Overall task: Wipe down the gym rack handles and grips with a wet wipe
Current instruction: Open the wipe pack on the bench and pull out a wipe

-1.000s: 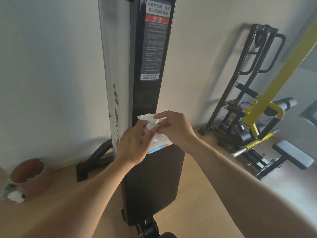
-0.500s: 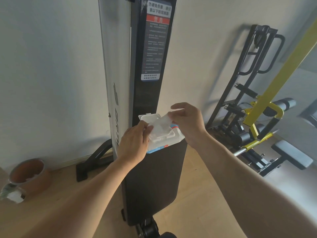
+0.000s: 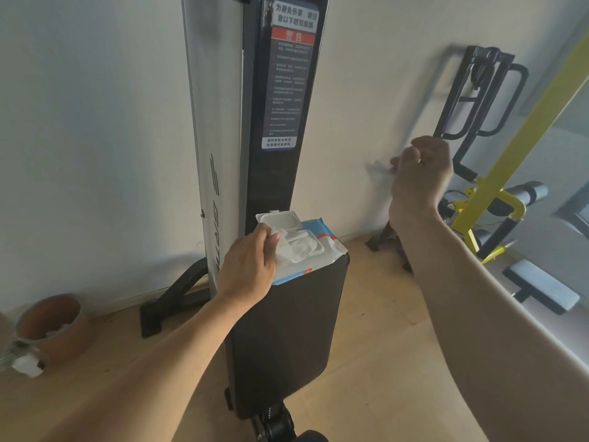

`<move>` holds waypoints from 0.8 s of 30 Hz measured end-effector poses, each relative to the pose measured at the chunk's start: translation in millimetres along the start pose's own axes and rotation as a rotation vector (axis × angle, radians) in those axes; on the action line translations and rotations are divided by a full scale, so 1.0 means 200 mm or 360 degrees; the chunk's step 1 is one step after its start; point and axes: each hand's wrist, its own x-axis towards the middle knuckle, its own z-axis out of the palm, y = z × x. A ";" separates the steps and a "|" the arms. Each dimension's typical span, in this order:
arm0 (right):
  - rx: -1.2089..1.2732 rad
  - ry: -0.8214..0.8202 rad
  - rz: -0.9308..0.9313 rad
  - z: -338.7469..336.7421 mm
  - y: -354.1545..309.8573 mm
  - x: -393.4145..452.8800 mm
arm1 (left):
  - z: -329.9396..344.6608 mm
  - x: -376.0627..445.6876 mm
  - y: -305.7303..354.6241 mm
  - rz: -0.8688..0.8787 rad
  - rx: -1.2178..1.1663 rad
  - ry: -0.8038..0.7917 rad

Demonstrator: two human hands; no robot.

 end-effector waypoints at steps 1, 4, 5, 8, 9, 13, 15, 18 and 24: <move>-0.0150 -0.0043 -0.0064 -0.01 0.02 0.01 | 0.00 0.00 0.00 0.0010 0.0005 0.0007; -0.0730 -0.0723 -0.0181 -0.01 0.09 -0.07 | 0.00 0.00 0.00 0.0034 0.0024 0.0020; -0.0901 -0.1100 -0.0199 -0.01 0.12 -0.12 | 0.00 0.00 0.00 0.0033 0.0037 0.0026; -0.1416 -0.1862 -0.0325 -0.04 0.20 -0.28 | -0.02 0.01 0.02 0.0064 0.0044 0.0037; -0.1551 -0.1931 -0.0362 -0.05 0.24 -0.32 | -0.02 0.01 0.02 0.0095 0.0029 0.0037; -0.1705 -0.1762 -0.0716 -0.07 0.29 -0.39 | -0.01 0.02 0.01 -0.0059 -0.0138 -0.0041; -0.1825 -0.1656 -0.0951 -0.07 0.30 -0.38 | 0.00 0.03 0.00 -0.0186 -0.0189 -0.0066; -0.1859 -0.1670 -0.1182 -0.10 0.33 -0.38 | 0.01 0.05 0.00 -0.0392 -0.0191 -0.0110; -0.1778 -0.1715 -0.1223 -0.12 0.34 -0.41 | -0.04 0.19 0.04 -0.0890 -0.0497 -0.0350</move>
